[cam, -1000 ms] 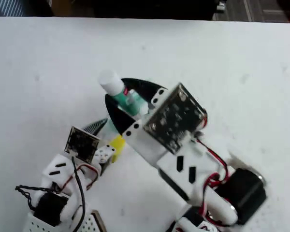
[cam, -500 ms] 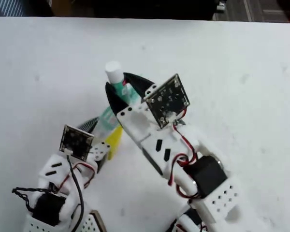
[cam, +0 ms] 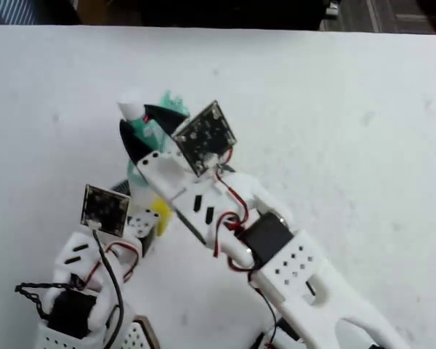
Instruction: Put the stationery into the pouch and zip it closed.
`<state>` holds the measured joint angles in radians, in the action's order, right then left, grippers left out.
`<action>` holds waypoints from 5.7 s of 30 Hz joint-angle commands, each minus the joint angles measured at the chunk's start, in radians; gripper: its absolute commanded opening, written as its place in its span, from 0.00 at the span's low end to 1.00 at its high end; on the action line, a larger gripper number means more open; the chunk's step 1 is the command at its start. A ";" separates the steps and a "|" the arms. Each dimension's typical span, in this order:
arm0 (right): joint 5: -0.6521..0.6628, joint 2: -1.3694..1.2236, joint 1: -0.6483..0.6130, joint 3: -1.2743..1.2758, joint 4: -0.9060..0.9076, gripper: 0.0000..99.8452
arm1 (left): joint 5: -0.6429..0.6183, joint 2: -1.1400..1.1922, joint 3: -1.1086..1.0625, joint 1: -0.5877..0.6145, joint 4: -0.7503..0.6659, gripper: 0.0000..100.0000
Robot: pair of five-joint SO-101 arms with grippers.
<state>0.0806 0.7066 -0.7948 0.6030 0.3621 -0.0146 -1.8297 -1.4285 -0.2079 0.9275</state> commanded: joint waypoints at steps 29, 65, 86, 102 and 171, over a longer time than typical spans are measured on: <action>-0.011 -0.197 0.035 -0.842 0.843 0.28 | -0.083 0.001 0.043 0.094 -0.051 0.22; -0.624 -0.564 -0.028 -1.309 1.345 0.28 | -0.083 0.001 0.034 0.056 -0.043 0.22; -0.700 -0.628 -0.045 -1.295 1.331 0.34 | -0.069 0.001 0.029 0.013 -0.040 0.22; -0.746 -0.740 -0.097 -1.284 1.353 0.38 | -0.026 0.001 0.031 -0.002 -0.031 0.22; 0.868 -0.349 0.206 -0.819 1.356 0.02 | -0.068 0.001 0.129 0.162 0.026 0.22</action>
<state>0.8677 0.3276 -0.6030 -0.2532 1.6985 -0.0790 -1.8282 -1.3057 -0.0729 0.9812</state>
